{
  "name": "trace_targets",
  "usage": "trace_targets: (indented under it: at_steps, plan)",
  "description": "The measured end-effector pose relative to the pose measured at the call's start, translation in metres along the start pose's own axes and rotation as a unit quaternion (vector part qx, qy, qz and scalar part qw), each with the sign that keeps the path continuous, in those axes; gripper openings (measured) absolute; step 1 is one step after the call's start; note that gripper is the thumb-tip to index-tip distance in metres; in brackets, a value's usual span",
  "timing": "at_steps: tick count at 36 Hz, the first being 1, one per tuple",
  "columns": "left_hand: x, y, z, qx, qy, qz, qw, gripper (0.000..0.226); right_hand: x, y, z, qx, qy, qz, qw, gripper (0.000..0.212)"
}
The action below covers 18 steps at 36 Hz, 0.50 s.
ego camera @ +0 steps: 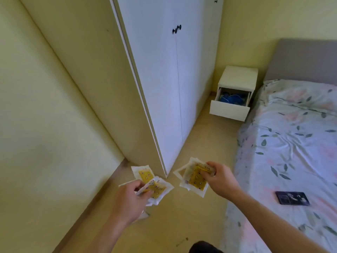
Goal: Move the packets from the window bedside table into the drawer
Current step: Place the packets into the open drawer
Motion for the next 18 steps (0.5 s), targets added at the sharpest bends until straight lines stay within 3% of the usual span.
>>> trace_targets:
  at_steps: [11,18]
  plan:
    - [-0.151,0.091,-0.172,0.116,0.164,-0.048,0.978,0.019,-0.072,-0.120,-0.064,-0.153,0.125,-0.053,0.979,0.006]
    - [-0.217,0.150,-0.270,0.143,0.189,-0.058,0.970,0.019,-0.104,-0.170,-0.155,-0.169,0.151,-0.046,0.973,0.005]
Point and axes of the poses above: each hand's wrist, its own z-axis away from the middle knuckle, its own y-axis out of the palm, x = y × z, the point moved 10 cm from there along -z, towards the middle knuckle
